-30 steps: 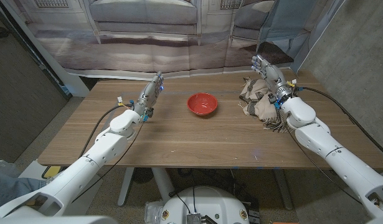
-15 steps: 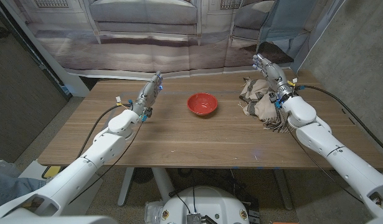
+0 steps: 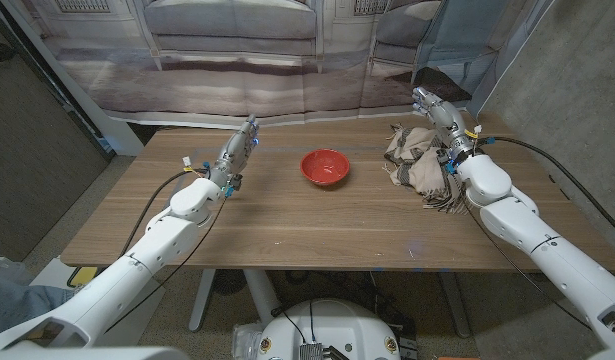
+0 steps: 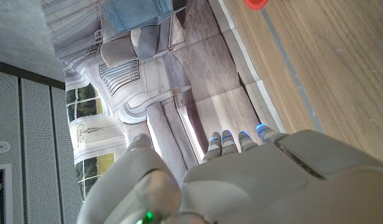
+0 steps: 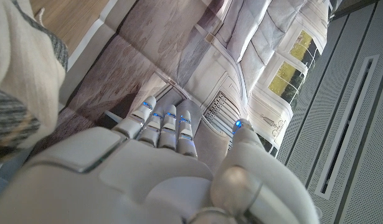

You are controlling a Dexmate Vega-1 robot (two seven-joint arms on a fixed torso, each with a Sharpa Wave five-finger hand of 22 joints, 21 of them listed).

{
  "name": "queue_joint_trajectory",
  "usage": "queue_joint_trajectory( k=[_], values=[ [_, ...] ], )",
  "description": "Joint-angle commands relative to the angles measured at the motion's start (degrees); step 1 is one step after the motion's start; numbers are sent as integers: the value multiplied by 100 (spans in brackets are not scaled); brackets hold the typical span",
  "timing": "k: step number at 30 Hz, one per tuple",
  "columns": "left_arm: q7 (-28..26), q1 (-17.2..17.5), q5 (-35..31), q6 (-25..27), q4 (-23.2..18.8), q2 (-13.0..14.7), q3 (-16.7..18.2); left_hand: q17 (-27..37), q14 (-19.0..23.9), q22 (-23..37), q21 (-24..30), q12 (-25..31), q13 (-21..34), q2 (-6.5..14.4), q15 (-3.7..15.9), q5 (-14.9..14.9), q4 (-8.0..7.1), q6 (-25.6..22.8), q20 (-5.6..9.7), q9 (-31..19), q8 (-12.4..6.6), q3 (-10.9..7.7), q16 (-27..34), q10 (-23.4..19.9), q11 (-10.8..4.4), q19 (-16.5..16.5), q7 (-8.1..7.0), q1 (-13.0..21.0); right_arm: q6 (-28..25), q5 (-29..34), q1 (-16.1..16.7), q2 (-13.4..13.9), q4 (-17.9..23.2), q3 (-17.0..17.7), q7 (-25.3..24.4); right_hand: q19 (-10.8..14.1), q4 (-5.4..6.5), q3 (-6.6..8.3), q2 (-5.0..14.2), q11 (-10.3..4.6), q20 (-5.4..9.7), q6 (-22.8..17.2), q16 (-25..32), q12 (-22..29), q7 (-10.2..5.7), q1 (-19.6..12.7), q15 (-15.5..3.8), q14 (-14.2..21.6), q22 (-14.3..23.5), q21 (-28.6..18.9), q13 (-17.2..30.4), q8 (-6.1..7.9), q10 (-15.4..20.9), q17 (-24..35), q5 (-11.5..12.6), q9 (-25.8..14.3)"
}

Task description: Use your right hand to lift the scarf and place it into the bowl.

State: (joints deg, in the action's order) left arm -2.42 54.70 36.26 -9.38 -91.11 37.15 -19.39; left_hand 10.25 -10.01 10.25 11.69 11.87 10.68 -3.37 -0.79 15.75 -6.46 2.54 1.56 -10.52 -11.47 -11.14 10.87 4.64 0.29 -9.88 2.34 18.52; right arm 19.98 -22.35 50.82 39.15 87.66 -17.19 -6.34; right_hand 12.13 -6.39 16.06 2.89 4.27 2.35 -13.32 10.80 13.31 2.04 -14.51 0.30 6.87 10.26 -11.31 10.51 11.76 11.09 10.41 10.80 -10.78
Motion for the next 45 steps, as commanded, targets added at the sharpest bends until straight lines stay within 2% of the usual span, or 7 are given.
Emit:
queue_joint_trajectory(
  k=[1, 13, 23, 45],
  values=[
    [-14, 86, 4, -63, -62, 30, 36, 18, -148, 32, -1, 38, 3, 65, -17, 39, 9, -41, -28, -19, -34, 23, 19, -43, -15, -487, 18, 6, -288, 291, 105, 162, 231, 78, -344, 33, -43, 12, 7, -24, 6, -33, 27, 35, -1, -79, 7, 46, 32, -24, 24, 22, 63, -1, 32, -17],
    [-12, 107, -3, -91, -90, 18, 29, 17, -126, 32, 0, 39, 3, 74, -14, 37, 12, -77, -50, -19, -39, 35, 18, -64, -17, -487, 18, 12, -616, 440, 260, 327, 405, 217, -639, 24, -51, 16, 12, -45, 5, -33, 19, 31, -19, -92, 2, 48, 32, -20, 24, 14, 76, -1, 33, -17],
    [-31, 124, 13, -70, -113, 13, 33, 17, -132, 32, 3, 33, 3, 80, -22, 34, 13, -71, -59, -19, -30, 44, 10, -61, 0, -480, 24, 15, -826, 513, 260, 435, 486, 265, -716, 10, -57, 18, 14, -59, 2, -36, 17, 34, -38, -101, -16, 61, 32, -16, 25, 8, 101, 0, 34, -18],
    [-146, 228, -2, 89, -320, 137, 79, 17, -120, 32, -1, 27, 4, 97, -29, 30, 18, -76, -47, -20, -21, 60, 5, -73, 7, -491, 29, 27, -1290, 1032, 67, 560, 419, 53, -963, 1, -64, 19, 16, -74, -4, -60, 14, 31, -69, -110, -39, 81, 31, -15, 25, 5, 131, 2, 37, -18]
  ],
)
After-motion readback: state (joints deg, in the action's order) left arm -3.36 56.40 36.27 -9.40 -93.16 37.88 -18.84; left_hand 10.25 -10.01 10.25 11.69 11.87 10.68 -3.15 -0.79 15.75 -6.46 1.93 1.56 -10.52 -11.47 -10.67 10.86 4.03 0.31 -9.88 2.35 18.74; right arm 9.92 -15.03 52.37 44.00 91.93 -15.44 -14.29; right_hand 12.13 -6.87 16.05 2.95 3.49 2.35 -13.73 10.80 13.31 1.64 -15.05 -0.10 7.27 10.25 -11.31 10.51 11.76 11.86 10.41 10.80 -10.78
